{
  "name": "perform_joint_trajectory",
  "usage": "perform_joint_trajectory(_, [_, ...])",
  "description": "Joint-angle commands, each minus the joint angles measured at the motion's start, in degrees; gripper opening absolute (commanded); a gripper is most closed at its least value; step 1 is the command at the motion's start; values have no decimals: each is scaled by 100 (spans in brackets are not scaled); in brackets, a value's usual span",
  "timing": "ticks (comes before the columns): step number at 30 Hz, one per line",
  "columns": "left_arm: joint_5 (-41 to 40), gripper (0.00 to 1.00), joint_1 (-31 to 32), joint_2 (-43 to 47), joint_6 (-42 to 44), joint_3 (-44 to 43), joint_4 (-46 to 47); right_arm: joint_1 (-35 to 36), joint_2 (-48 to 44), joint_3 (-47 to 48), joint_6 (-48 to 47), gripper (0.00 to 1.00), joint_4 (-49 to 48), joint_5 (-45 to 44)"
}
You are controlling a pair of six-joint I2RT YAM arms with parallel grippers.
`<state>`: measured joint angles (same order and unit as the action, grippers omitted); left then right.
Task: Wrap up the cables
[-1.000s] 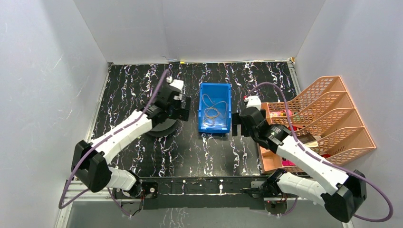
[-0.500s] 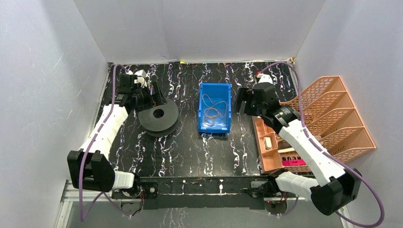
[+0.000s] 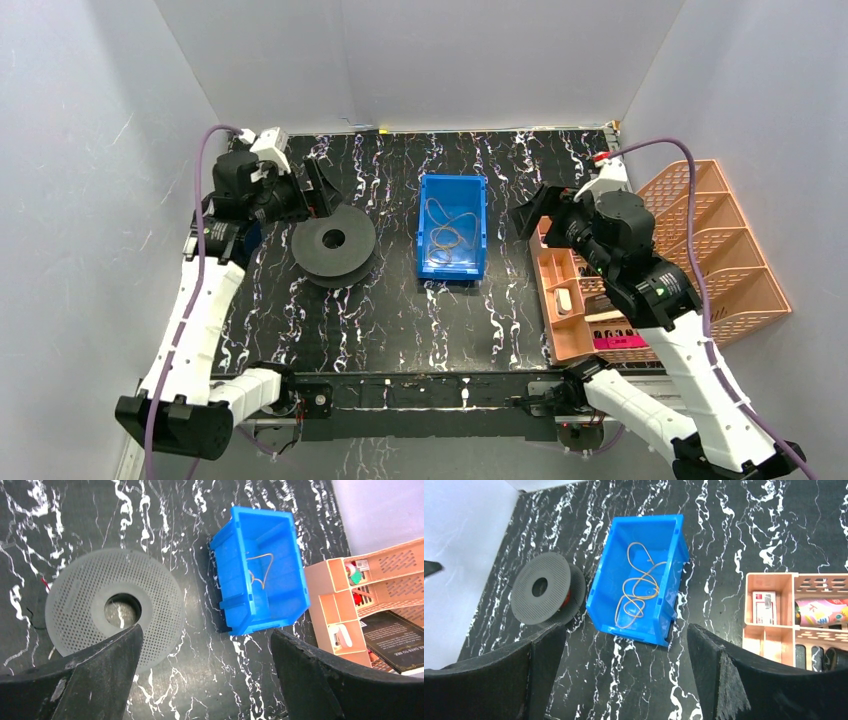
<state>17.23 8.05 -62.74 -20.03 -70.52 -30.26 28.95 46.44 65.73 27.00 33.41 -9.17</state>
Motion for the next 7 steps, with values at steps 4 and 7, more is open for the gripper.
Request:
perform_joint_trajectory(4, [766, 98, 121, 604, 564, -428, -40, -3, -143, 100, -423, 98, 197, 473])
perform_joint_trajectory(7, [877, 98, 223, 611, 603, -365, -21, -4, -47, 167, -241, 98, 329, 206])
